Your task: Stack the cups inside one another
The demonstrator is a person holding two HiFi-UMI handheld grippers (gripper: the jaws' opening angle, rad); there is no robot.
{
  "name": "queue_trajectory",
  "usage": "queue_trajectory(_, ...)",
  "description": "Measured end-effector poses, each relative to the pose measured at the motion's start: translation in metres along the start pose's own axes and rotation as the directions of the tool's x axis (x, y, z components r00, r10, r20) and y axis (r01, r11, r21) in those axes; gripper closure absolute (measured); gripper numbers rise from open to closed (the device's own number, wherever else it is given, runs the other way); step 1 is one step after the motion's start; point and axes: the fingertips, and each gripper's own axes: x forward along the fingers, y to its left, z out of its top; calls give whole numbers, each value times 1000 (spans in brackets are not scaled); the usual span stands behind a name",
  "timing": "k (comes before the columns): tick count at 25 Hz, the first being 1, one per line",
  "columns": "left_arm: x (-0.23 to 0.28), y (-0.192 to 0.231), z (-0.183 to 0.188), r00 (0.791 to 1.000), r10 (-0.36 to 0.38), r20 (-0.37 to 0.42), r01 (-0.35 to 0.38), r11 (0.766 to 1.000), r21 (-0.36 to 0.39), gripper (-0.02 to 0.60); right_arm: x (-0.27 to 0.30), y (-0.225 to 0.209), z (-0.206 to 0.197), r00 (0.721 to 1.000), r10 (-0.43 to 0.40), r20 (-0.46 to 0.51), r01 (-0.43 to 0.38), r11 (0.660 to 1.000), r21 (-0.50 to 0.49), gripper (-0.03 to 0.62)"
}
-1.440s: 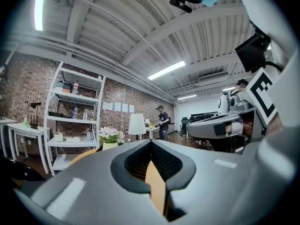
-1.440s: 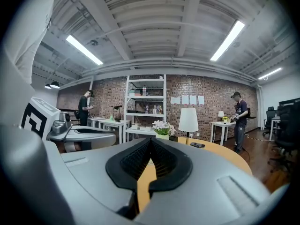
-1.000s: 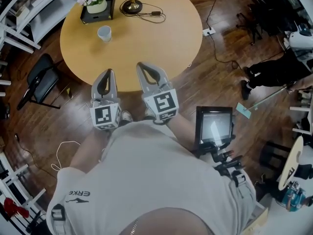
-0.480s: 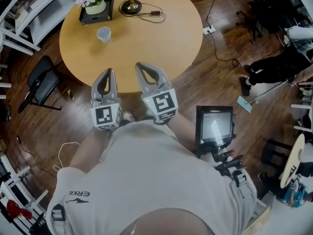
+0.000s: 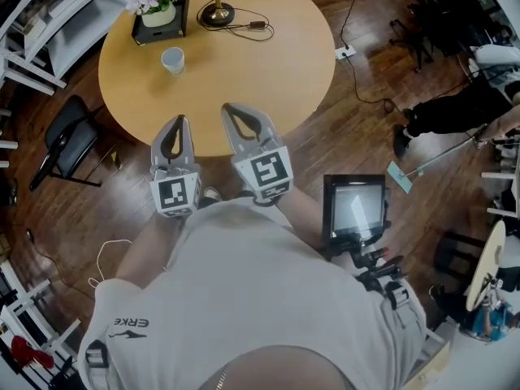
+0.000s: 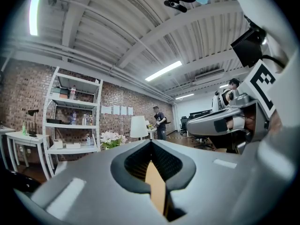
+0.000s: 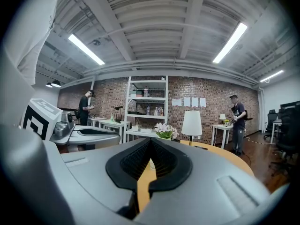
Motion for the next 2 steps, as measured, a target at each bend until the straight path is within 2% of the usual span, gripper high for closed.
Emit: queue_trajectory(2, 0, 4, 1, 1000, 4, 10, -4, 1000, 8, 580, 3, 3, 2, 1000, 2, 3, -2, 1000, -3, 580)
